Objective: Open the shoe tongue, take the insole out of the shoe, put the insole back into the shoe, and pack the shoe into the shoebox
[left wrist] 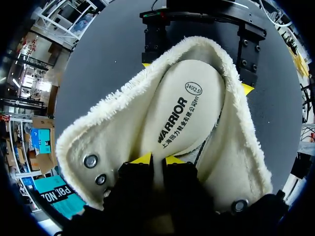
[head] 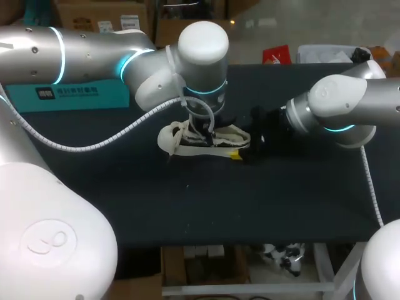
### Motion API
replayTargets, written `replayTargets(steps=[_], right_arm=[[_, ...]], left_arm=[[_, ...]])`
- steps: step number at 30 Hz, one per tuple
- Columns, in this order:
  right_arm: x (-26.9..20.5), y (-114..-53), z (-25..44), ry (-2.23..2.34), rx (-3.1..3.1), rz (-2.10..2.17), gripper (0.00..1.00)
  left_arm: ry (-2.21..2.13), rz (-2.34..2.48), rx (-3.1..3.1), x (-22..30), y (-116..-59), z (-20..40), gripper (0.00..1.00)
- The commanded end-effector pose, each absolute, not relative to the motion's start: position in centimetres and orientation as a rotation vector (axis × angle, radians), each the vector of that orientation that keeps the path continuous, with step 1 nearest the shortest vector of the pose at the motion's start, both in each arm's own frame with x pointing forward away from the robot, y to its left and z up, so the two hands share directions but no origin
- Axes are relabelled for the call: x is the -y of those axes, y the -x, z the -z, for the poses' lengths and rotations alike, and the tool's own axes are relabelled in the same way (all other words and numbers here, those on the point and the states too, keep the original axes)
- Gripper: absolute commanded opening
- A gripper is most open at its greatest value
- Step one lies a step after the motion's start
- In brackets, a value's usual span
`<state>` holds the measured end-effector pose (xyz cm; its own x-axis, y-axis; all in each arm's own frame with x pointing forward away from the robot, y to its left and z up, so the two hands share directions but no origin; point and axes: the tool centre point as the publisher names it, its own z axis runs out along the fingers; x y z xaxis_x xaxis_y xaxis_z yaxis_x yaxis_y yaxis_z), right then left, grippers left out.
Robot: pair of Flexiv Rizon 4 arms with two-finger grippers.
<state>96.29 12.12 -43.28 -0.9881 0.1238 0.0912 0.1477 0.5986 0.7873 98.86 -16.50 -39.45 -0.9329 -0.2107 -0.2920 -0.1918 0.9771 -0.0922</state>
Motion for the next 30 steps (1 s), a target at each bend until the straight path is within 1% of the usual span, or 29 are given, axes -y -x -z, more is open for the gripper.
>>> replayTargets(steps=[1,15,30], right_arm=[[-12.2,-95.6,43.9,0.225,2.778,1.376,0.0],[-12.2,-95.6,43.9,0.225,2.778,1.376,0.0],[-12.2,-95.6,43.9,0.225,2.778,1.376,0.0]], left_arm=[[0.264,0.186,-2.85,16.0,-101.4,42.5,0.0],[0.175,0.397,-2.914,17.1,-97.5,36.1,0.0],[0.143,0.588,-2.968,18.3,-95.4,33.1,0.0]])
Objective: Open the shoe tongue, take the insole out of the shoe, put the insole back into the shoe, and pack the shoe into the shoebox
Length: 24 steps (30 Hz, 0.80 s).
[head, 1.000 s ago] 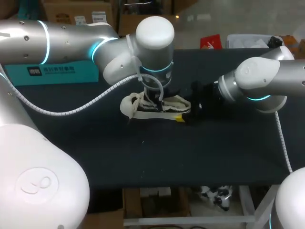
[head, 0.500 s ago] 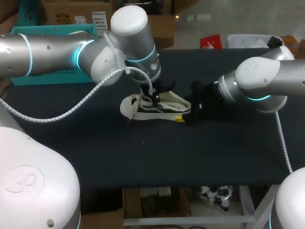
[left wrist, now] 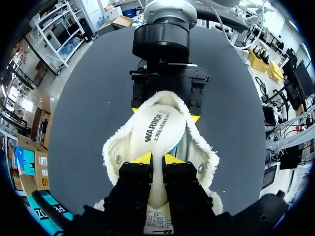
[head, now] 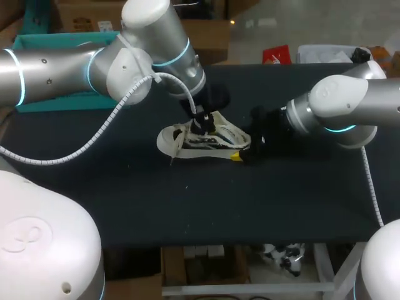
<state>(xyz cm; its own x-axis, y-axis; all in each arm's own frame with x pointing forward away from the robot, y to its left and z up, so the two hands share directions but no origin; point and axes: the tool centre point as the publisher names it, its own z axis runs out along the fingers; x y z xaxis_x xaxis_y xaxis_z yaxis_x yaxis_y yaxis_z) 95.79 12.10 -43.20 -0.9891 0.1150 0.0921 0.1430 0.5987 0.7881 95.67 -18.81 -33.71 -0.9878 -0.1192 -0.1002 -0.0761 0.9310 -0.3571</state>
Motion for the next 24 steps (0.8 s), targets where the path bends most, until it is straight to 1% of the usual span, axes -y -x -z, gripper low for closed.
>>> replayTargets(steps=[1,10,24], right_arm=[[-12.2,-95.6,43.9,0.225,2.778,1.376,0.0],[-12.2,-95.6,43.9,0.225,2.778,1.376,0.0],[-12.2,-95.6,43.9,0.225,2.778,1.376,0.0]], left_arm=[[0.142,0.602,-2.974,18.3,-95.3,33.0,0.0],[0.106,0.757,-3.011,18.2,-94.6,31.7,0.0],[-0.196,1.208,-2.966,19.2,-90.9,24.2,0.0]])
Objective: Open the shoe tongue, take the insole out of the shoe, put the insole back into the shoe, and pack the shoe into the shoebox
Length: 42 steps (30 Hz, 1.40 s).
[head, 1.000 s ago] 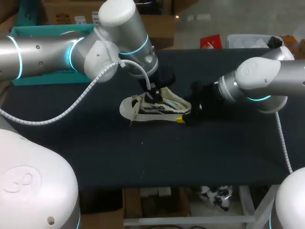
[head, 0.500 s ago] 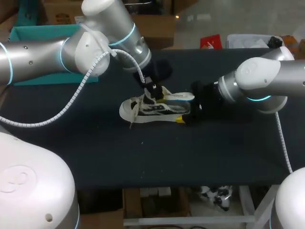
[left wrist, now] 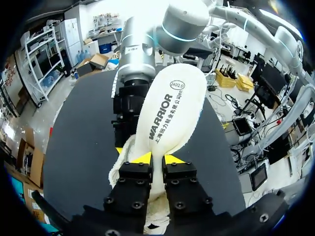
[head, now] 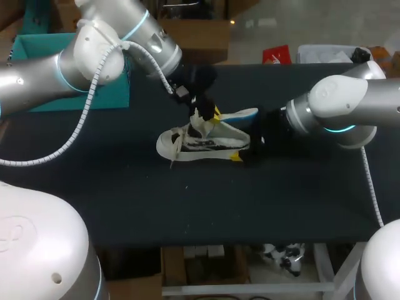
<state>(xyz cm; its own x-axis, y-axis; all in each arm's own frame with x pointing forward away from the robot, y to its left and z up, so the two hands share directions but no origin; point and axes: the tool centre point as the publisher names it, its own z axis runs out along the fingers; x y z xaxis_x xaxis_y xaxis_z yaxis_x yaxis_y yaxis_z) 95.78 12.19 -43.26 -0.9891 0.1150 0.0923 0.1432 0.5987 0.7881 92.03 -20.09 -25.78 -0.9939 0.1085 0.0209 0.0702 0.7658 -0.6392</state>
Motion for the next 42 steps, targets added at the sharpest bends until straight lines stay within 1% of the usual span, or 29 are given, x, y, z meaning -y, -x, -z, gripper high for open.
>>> replayTargets(steps=[1,3,4,5,6,17,23,27,33,42], right_arm=[[-12.1,-95.5,43.4,0.212,2.791,1.377,0.0],[-11.6,-95.2,42.9,0.234,2.815,1.331,0.0],[-11.5,-95.0,42.6,0.237,2.821,1.32,0.29],[-11.3,-94.9,42.4,0.247,2.823,1.303,0.89],[-11.0,-94.8,42.2,0.261,2.829,1.283,1.0],[-7.7,-94.1,37.5,0.328,2.931,1.054,1.0],[-7.8,-94.8,34.5,0.296,3.001,0.855,1.0],[-8.5,-95.6,32.5,0.284,3.038,0.706,1.0],[-10.8,-97.0,30.4,0.268,3.072,0.434,1.0],[-13.9,-98.1,30.0,0.237,3.089,0.156,1.0]], left_arm=[[0.199,-1.182,2.832,19.4,-90.6,23.7,0.0],[0.239,-1.225,2.795,19.6,-90.1,22.7,0.0],[0.248,-1.247,2.787,19.8,-89.8,22.3,0.0],[0.268,-1.269,2.766,19.9,-89.5,21.9,0.0],[0.288,-1.292,2.74,20.0,-89.3,21.4,0.0],[0.405,-1.467,2.599,19.7,-87.3,17.6,0.0],[0.381,-1.534,2.523,16.8,-87.1,17.0,0.0],[0.347,-1.567,2.452,14.3,-87.7,16.8,0.0],[0.244,-1.591,2.474,10.8,-87.5,17.0,0.0],[0.084,-1.563,2.529,6.7,-87.3,18.4,0.0]])
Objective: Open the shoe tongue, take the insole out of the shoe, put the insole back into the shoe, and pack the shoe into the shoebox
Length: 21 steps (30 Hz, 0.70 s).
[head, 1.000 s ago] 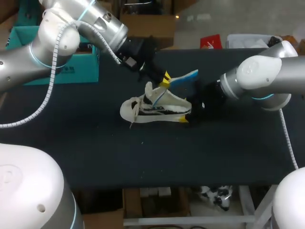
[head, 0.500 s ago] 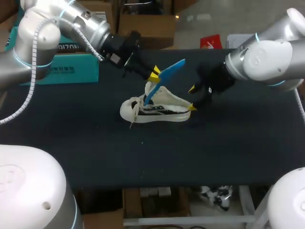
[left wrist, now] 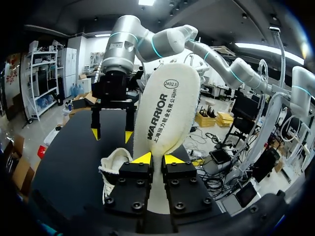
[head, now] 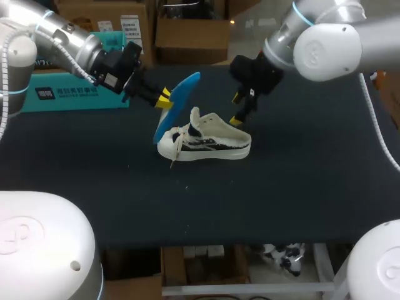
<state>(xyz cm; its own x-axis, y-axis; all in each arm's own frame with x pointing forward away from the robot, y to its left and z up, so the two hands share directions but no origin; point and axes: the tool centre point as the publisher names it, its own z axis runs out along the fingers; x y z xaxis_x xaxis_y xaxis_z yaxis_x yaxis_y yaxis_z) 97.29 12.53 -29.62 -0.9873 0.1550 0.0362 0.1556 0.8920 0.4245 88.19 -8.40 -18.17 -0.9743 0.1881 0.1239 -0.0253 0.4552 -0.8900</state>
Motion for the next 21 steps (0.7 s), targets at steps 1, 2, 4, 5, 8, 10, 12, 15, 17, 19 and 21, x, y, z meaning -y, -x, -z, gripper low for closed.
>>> replayTargets(steps=[1,2,4,5,8,10,12,15,17,19,21], right_arm=[[-14.2,-98.2,30.1,0.233,3.09,0.141,1.0],[-14.5,-98.3,30.2,0.232,3.09,0.113,1.0],[-15.2,-98.4,30.4,0.227,3.089,0.064,1.0],[-15.5,-98.5,30.5,0.226,3.086,0.034,1.0],[-16.0,-98.6,30.9,0.232,3.084,-0.017,1.0],[-16.2,-98.7,31.3,0.242,3.083,-0.054,1.0],[-16.2,-98.8,31.7,0.259,3.079,-0.096,1.0],[-16.4,-99.0,32.4,0.257,3.076,-0.121,1.0],[-16.5,-99.0,32.9,0.251,3.077,-0.114,1.0],[-16.7,-99.1,33.4,0.248,3.076,-0.124,1.0],[-16.8,-99.1,33.8,0.243,3.077,-0.124,1.0]], left_arm=[[0.066,-1.557,2.538,6.3,-87.3,18.6,0.0],[0.041,-1.552,2.552,5.9,-87.3,18.8,0.0],[0.004,-1.538,2.565,5.0,-87.3,19.2,0.0],[-0.02,-1.532,2.574,4.5,-87.3,19.4,0.0],[-0.064,-1.521,2.583,3.4,-87.3,20.1,0.0],[-0.089,-1.514,2.585,2.6,-87.2,20.5,0.0],[-0.1,-1.51,2.59,2.1,-87.1,20.8,0.0],[-0.127,-1.503,2.599,1.5,-86.9,21.3,0.0],[-0.142,-1.504,2.603,1.1,-86.8,21.5,0.0],[-0.158,-1.506,2.611,0.6,-86.6,21.8,0.0],[-0.169,-1.506,2.613,0.3,-86.5,22.0,0.0]])
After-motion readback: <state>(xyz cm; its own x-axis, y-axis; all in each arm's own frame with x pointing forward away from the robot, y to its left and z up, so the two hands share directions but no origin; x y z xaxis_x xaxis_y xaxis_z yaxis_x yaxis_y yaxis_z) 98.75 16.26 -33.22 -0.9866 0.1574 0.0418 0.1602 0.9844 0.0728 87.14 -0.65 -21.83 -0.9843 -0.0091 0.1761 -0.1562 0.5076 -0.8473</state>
